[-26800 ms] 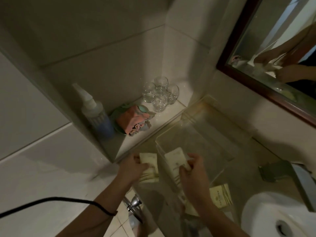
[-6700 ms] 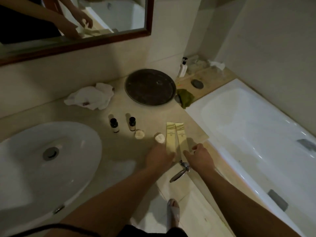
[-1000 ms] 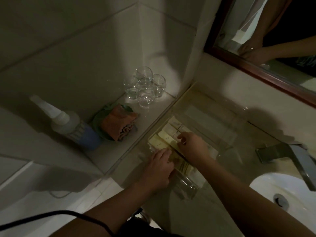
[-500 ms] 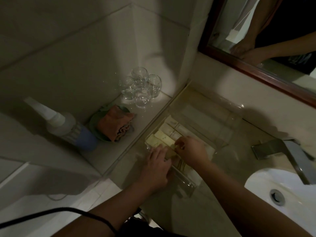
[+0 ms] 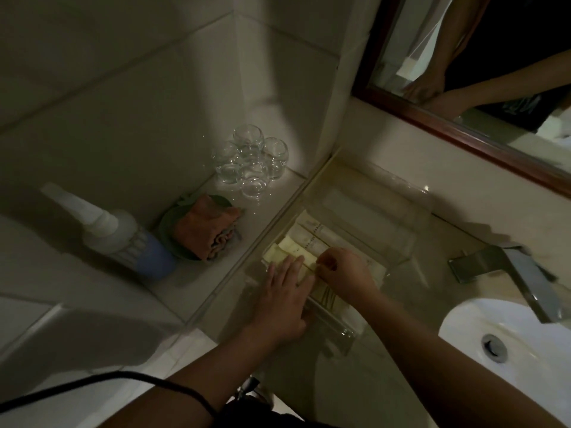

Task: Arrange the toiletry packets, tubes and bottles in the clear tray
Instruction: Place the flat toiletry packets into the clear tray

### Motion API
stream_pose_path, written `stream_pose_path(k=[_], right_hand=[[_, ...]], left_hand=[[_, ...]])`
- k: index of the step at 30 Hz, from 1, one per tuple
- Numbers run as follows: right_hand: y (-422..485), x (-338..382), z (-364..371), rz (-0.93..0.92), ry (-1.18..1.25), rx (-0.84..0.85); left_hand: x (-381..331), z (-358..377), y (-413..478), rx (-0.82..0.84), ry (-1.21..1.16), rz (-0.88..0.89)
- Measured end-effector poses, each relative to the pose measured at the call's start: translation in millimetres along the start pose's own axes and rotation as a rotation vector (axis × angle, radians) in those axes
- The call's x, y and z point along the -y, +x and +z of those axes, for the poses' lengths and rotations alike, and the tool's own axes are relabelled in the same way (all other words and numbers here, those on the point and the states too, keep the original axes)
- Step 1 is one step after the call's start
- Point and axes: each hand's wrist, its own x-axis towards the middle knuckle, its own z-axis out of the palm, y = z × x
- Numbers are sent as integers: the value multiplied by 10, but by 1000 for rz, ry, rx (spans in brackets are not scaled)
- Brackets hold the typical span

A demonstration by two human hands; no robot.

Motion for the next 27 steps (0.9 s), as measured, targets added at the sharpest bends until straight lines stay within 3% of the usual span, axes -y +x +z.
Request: stream_pose_path(k=[4, 8, 12, 18, 27], right_hand=[[-177, -88, -70, 133, 176, -181], [-436, -274, -163, 234, 122, -306], [-583, -341, -139, 264, 58, -261], [-593, -256, -40, 321, 150, -220], [-876, -387, -131, 144, 238, -116]], left_hand=[[15, 23, 140, -37, -17, 46], [-13, 64, 203, 10, 25, 15], [-42, 70, 202, -66, 23, -52], [-37, 76, 210, -89, 30, -76], [-353, 66, 64, -10, 28, -45]])
